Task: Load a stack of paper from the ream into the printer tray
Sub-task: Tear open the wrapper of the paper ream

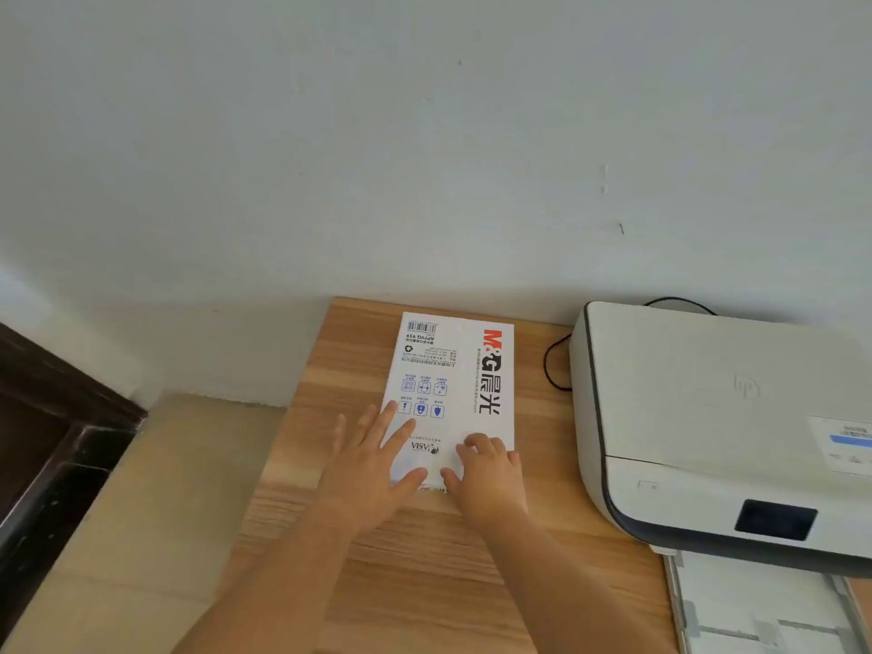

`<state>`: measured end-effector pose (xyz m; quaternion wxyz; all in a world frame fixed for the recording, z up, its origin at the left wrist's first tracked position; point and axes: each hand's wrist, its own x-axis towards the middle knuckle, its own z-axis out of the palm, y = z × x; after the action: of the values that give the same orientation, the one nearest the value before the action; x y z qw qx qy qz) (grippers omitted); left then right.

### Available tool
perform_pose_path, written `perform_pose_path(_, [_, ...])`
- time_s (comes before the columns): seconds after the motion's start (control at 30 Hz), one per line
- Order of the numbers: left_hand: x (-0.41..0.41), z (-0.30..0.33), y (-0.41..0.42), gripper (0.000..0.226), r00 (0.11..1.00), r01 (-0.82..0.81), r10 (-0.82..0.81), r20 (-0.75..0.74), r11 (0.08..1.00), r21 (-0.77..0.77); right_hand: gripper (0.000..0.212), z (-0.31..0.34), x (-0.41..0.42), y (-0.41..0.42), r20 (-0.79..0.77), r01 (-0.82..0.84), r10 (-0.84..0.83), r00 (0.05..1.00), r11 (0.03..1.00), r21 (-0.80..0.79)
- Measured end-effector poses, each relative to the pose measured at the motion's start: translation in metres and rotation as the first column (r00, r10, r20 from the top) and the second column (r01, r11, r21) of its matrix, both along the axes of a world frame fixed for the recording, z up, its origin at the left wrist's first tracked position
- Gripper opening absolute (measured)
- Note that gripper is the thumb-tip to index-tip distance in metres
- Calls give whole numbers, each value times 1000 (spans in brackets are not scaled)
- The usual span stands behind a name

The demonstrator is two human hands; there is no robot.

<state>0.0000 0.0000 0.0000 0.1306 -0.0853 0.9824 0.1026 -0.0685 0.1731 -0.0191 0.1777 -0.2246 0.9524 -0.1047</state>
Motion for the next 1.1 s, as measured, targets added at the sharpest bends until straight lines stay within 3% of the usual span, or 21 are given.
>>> perform_pose_path(0.23, [8,-6,-14,94,1000,-9,9,-24,1000,6,29,-17,0,-11,-34,138,-140,990,988,-64])
perform_pose_path(0.37, [11,-8,-19,83,1000,-8,8,-3,1000,9,24,-20,-4,-15,-46,195,-200,979,976,-96])
perform_pose_path(0.6, [12,-9,-18,94,1000,14,-15,23,999,41,23,-23,-9,-22,20,271,-270,963,959,-86])
perform_pose_path(0.9, [9,-4,-19,94,1000,21,-21,20,1000,6,17,-25,-9,-17,121,216,-198,973,964,-153])
perform_pose_path(1.1, [4,-5,-18,84,1000,19,-19,23,1000,-11,19,-30,8,-3,58,93,-82,995,967,-238])
